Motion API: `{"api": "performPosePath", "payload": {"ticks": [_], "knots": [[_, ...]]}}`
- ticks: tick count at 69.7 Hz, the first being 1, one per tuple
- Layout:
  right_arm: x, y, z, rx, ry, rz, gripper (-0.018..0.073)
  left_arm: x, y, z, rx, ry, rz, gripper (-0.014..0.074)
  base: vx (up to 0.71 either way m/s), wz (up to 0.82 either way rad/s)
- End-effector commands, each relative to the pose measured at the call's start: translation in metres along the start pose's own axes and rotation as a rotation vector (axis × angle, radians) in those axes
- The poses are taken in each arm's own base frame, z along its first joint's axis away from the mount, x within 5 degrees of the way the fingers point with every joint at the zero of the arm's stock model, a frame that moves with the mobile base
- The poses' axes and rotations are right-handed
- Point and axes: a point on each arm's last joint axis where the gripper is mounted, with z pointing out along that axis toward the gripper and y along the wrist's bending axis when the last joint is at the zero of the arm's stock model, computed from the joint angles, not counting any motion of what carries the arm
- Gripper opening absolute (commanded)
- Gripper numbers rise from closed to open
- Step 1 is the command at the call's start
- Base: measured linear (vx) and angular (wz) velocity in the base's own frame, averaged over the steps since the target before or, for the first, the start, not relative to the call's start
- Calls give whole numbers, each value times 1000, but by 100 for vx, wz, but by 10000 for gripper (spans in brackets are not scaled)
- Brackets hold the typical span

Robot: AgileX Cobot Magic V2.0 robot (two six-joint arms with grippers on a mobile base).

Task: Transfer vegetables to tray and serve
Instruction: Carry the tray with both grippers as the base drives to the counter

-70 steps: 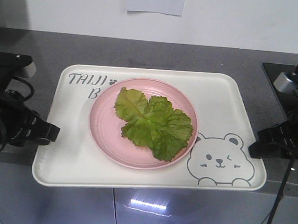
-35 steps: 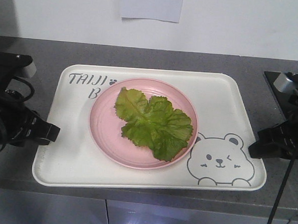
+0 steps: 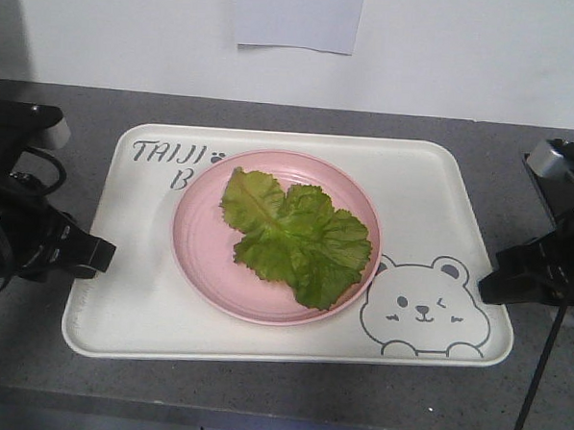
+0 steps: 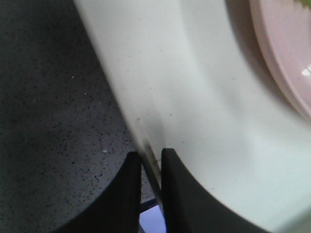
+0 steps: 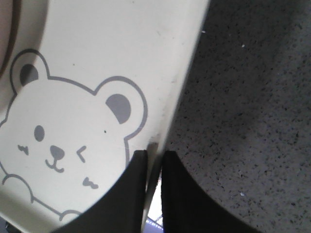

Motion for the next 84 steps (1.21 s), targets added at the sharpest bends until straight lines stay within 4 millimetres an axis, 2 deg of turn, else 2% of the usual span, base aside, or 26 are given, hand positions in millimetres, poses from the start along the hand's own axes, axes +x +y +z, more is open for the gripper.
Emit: {"api": "performPosePath", "payload": {"ticks": [1, 84], "knots": [[-5, 21, -12, -107, -60, -52, -3, -8, -12, -15, 68, -112, 26, -6, 9, 1], [-5, 21, -12, -107, -60, -52, -3, -8, -12, -15, 68, -112, 26, -6, 6, 1]]}}
